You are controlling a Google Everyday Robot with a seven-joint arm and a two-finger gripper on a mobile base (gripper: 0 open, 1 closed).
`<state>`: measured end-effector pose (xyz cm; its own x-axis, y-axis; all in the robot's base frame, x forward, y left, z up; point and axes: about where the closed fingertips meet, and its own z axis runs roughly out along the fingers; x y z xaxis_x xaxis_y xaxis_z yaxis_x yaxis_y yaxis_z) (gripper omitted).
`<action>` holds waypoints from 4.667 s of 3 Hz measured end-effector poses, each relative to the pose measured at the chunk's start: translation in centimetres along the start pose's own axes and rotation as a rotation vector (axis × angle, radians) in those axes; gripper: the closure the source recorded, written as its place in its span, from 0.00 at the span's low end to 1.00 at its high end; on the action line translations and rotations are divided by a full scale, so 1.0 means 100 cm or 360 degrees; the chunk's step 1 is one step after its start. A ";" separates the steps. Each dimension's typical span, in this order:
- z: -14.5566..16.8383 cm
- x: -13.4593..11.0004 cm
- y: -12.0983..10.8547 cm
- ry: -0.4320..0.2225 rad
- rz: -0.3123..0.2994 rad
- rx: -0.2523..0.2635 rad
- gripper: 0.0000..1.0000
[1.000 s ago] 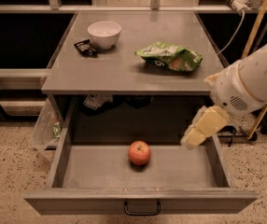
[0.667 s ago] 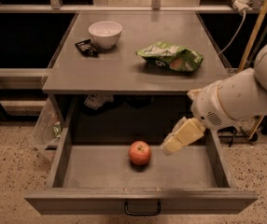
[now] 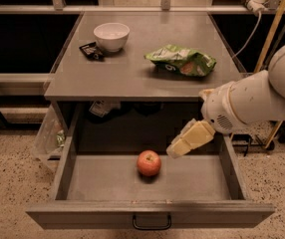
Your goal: Pick apple from top drawer and place on counter
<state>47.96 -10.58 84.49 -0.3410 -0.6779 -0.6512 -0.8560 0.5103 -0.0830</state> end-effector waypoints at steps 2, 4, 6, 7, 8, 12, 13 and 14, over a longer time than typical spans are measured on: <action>0.049 0.032 0.003 0.0035 0.0108 0.0020 0.00; 0.136 0.059 0.025 -0.0023 0.0103 -0.0087 0.00; 0.190 0.057 0.043 -0.0107 0.0046 -0.0140 0.00; 0.207 0.059 0.048 -0.0134 0.0039 -0.0147 0.00; 0.221 0.058 0.055 -0.0153 0.0030 -0.0162 0.00; 0.232 0.064 0.053 -0.0088 0.0030 -0.0102 0.87; 0.231 0.063 0.052 -0.0087 0.0030 -0.0102 1.00; 0.231 0.064 0.051 -0.0056 0.0033 -0.0091 0.81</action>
Offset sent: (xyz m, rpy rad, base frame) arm 0.0127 0.0147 -0.1326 0.0290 0.0642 -0.1081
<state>50.41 -0.12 62.42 -0.3456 -0.6480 -0.6787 -0.8701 0.4922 -0.0269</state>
